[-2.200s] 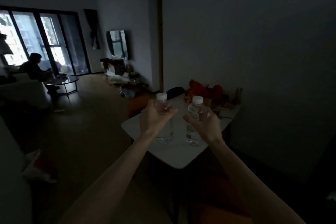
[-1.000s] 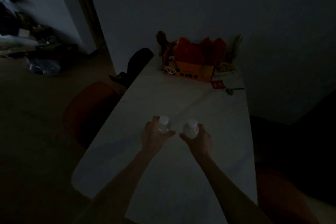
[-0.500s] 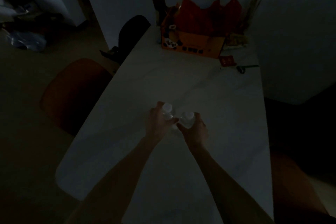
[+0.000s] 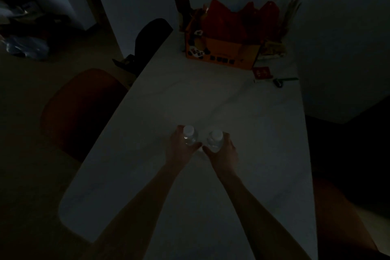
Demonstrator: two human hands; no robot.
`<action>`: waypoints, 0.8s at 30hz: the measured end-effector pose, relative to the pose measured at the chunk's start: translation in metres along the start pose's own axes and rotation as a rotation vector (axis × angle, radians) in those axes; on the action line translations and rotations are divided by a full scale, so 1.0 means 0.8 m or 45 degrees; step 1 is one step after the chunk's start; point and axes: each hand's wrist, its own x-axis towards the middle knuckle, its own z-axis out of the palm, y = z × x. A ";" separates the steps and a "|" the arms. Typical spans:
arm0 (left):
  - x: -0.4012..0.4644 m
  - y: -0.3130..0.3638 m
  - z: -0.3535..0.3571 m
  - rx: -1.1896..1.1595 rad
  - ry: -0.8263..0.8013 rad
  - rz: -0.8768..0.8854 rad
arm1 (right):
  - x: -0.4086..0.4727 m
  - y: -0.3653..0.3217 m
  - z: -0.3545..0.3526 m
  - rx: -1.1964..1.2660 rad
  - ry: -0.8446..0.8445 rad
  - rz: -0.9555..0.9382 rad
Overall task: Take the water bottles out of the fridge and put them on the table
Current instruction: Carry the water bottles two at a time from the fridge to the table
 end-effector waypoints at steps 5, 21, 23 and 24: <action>-0.002 0.002 -0.004 -0.007 -0.060 -0.040 | 0.000 0.003 -0.002 0.048 -0.077 -0.012; -0.026 0.175 -0.174 -0.596 -0.008 0.103 | -0.055 -0.147 -0.154 0.654 0.141 -0.116; -0.040 0.233 -0.213 -0.667 -0.114 0.268 | -0.073 -0.184 -0.210 0.781 0.178 -0.211; -0.049 0.262 -0.229 -0.745 -0.153 0.317 | -0.084 -0.200 -0.240 0.819 0.204 -0.279</action>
